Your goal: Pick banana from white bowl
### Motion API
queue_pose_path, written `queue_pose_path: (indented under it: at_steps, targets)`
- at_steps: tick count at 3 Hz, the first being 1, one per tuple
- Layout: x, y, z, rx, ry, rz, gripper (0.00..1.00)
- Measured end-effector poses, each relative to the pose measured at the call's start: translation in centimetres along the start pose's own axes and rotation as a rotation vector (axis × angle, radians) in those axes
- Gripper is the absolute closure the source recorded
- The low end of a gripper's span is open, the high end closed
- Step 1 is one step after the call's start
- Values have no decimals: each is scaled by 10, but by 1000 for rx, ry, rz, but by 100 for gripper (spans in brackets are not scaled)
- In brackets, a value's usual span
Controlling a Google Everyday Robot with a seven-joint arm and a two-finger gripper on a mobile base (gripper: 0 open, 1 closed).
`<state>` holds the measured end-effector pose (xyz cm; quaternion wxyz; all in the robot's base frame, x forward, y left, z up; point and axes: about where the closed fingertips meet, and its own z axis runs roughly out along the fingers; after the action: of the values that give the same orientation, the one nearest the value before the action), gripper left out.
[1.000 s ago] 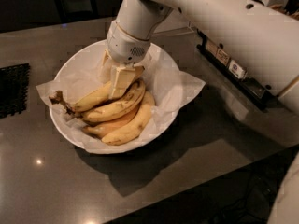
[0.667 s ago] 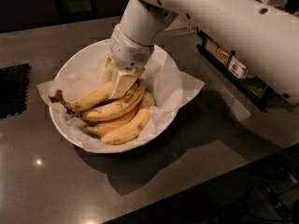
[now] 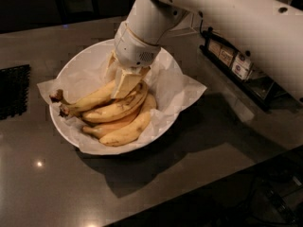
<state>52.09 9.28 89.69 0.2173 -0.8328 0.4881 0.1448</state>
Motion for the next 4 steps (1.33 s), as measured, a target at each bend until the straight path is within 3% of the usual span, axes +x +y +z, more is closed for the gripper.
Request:
queue_pose_path:
  at_steps: [1, 3, 4]
  targets:
    - [-28, 12, -40, 77, -54, -80, 100]
    - [-95, 45, -121, 238, -148, -312, 100]
    - [-108, 61, -147, 301, -175, -360, 100]
